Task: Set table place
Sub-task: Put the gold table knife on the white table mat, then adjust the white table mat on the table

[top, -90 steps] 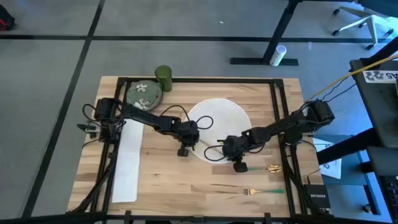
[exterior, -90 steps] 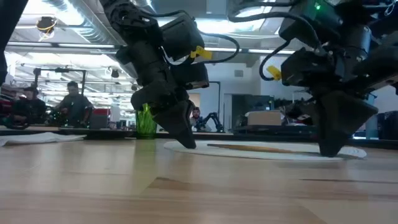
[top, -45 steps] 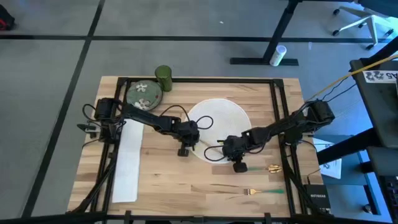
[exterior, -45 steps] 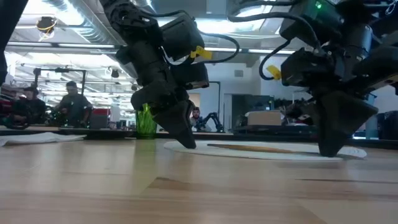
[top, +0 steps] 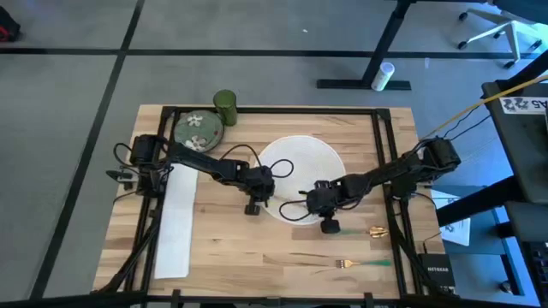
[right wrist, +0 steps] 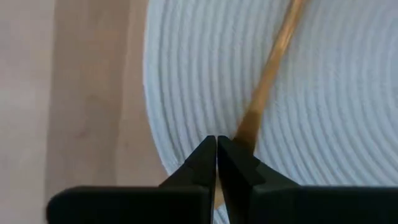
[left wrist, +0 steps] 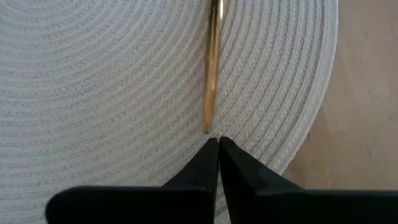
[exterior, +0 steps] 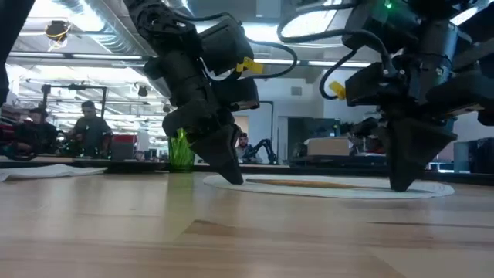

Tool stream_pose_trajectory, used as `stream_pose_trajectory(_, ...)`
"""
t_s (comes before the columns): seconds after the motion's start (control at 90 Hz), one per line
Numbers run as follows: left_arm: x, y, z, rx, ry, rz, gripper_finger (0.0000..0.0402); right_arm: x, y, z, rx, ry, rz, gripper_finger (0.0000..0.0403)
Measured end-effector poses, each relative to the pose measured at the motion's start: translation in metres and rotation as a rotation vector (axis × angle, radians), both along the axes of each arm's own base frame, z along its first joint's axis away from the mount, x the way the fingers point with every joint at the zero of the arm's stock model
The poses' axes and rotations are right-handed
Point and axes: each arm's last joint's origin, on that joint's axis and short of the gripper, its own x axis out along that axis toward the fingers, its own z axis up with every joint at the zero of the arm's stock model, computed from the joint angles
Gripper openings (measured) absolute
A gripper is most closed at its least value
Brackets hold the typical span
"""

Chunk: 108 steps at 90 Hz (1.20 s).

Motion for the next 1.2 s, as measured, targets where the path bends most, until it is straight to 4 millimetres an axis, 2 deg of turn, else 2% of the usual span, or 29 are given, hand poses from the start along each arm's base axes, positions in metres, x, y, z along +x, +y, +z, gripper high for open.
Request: stream_pose_trajectory(1.2,-0.0016,-0.0049,-0.0008,-0.005,0.020,-0.027,0.0000,-0.0037,-0.0065,0.0029,-0.182,-0.008,-0.063,0.0003)
